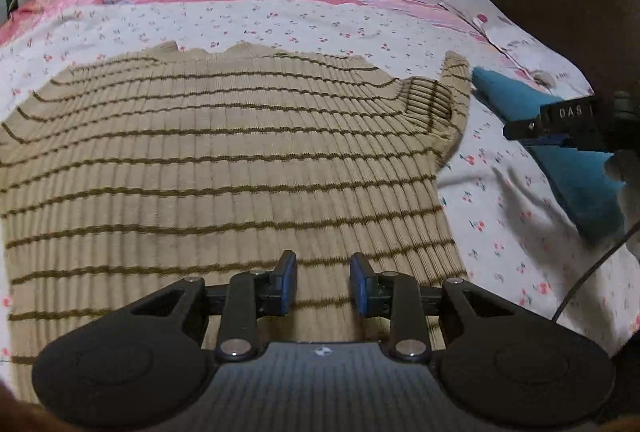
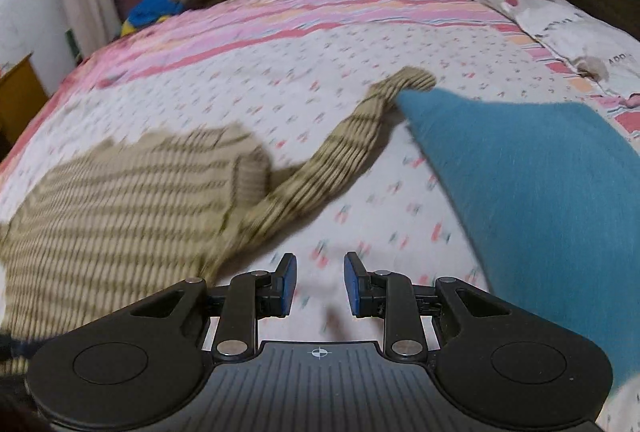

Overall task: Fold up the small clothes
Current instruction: 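Grasp the sweater sleeve cuff with the right tool and lift it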

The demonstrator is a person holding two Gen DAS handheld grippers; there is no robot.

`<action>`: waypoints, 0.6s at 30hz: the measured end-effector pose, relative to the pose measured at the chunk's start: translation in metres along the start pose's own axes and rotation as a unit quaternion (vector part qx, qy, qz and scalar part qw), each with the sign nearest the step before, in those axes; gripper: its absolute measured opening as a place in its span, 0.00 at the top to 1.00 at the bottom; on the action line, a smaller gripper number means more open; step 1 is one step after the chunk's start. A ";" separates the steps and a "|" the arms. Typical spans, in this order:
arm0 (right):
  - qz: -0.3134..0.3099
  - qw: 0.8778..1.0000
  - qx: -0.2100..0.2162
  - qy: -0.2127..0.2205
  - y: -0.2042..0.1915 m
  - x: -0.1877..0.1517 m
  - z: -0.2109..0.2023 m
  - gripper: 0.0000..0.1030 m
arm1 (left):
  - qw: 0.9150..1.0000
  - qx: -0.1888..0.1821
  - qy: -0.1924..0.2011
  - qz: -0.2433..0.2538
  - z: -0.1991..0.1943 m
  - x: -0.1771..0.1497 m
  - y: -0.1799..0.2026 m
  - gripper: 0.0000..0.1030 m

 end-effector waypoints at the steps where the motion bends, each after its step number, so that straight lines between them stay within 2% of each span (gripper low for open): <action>1: 0.005 1.000 0.000 0.001 0.002 0.008 0.005 0.75 | 1.000 -0.002 0.001 -0.003 0.004 0.004 0.000 0.65; 7: 0.011 1.000 -0.025 0.005 0.006 0.048 0.028 0.75 | 1.000 0.000 0.018 -0.013 0.017 0.030 0.000 0.65; 18: 0.020 0.997 -0.070 0.011 0.010 0.121 0.069 0.75 | 0.999 -0.004 0.034 -0.030 0.037 0.060 -0.006 0.65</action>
Point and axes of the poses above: each gripper's, at about its wrist camera, not at the fingertips, and z roughly the way its jaws point, y to its right, x to its top, the point moved 3 cm from there along z, roughly the way its jaws point, and after that the axes turned 14 degrees about -y, right-handed, at the moved point
